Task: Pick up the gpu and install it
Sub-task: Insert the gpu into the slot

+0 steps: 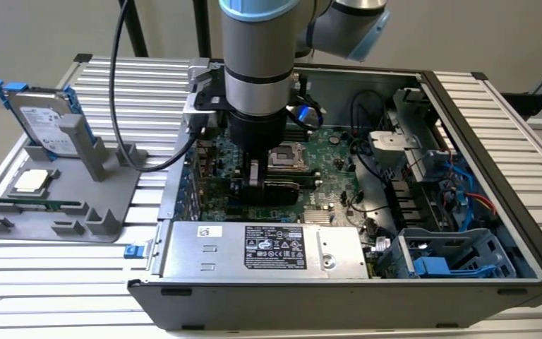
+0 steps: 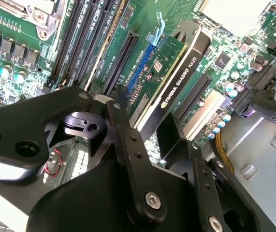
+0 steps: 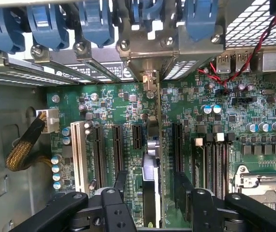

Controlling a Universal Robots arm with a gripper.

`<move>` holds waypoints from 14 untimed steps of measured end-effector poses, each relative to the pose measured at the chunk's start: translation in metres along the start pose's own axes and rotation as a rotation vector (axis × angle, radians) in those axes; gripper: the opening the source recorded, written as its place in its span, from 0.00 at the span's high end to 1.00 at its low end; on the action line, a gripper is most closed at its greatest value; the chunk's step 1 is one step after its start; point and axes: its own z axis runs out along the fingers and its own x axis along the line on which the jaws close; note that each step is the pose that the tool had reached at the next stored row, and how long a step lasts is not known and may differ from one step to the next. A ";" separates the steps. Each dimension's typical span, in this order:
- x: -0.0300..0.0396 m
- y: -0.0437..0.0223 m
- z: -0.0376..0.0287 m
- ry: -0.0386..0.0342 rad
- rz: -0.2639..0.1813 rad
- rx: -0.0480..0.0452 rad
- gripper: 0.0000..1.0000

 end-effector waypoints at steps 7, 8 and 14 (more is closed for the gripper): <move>0.0004 -0.0002 -0.0092 0.0001 0.000 -0.0001 0.00; 0.0006 -0.0003 -0.0132 -0.0002 0.000 0.0001 0.00; 0.0016 -0.0009 -0.0376 -0.0001 0.000 0.0000 0.00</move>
